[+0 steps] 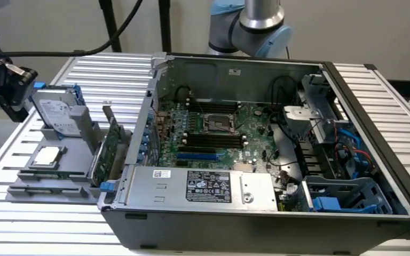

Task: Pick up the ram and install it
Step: 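Reach for the ram, then pick up the ram and move it above insertion slot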

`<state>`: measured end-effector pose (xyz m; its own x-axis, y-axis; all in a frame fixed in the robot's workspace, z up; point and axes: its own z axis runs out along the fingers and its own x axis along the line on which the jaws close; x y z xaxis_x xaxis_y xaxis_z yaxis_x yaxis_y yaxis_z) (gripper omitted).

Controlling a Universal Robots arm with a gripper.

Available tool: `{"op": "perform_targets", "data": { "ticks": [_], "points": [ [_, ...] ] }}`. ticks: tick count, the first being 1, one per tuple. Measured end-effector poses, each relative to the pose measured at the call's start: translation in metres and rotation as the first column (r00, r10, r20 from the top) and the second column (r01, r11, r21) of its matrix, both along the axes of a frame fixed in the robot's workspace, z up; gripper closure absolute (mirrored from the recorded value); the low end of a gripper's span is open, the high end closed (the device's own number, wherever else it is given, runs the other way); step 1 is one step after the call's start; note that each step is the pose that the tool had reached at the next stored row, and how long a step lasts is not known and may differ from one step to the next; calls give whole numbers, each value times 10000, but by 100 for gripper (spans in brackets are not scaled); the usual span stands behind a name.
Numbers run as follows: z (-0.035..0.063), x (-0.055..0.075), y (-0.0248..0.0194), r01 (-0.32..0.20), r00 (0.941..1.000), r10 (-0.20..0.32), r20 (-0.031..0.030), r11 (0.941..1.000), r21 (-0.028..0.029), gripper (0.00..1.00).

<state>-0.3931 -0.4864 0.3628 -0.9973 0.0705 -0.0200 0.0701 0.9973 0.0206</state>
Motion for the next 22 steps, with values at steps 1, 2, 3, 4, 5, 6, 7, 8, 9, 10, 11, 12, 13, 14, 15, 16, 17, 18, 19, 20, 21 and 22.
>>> {"op": "perform_targets", "data": {
  "ticks": [1,2,3,4,5,6,7,8,9,10,11,12,13,14,15,16,17,18,19,20,21,22],
  "points": [
    [-13,-14,-19,1,10000,-1,-4,10000,0,100],
    [-28,-27,-38,2,10000,-2,-6,10000,-1,100],
    [-45,-39,-55,3,10000,-3,-7,10000,0,100],
    [-62,-53,-70,2,10000,-2,-8,10000,-1,100],
    [-81,-72,-80,4,10000,-4,-7,10000,0,100],
    [-99,-95,-86,2,10000,-2,-6,10000,0,100],
    [-117,-127,-88,2,10000,-2,-7,10000,0,100],
    [-134,-156,-88,2,10000,-2,-8,10000,-2,100],
    [-144,-166,-88,2,10000,-2,-6,10000,0,100],
    [-144,-166,-88,2,10000,-2,-6,10000,0,100],
    [-144,-166,-88,2,10000,-2,-7,10000,-1,100],
    [-144,-166,-88,1,10000,-1,-8,10000,-1,100],
    [-144,-166,-88,1,10000,-1,-8,10000,-1,100],
    [-144,-166,-88,2,10000,-2,-8,10000,-1,100],
    [-144,-166,-88,2,10000,-2,-7,10000,-1,100],
    [-144,-166,-88,2,10000,-2,-8,10000,-1,100],
    [-144,-166,-88,2,10000,-2,-7,10000,-1,100],
    [-144,-166,-88,2,10000,-2,-8,10000,-1,100],
    [-144,-166,-88,2,10000,-2,-8,10000,-1,100],
    [-144,-166,-88,2,10000,-2,-8,10000,-1,100],
    [-144,-166,-88,2,10000,-2,-8,10000,-1,100],
    [-144,-166,-88,2,10000,-2,-8,10000,-1,100]
  ]
}}
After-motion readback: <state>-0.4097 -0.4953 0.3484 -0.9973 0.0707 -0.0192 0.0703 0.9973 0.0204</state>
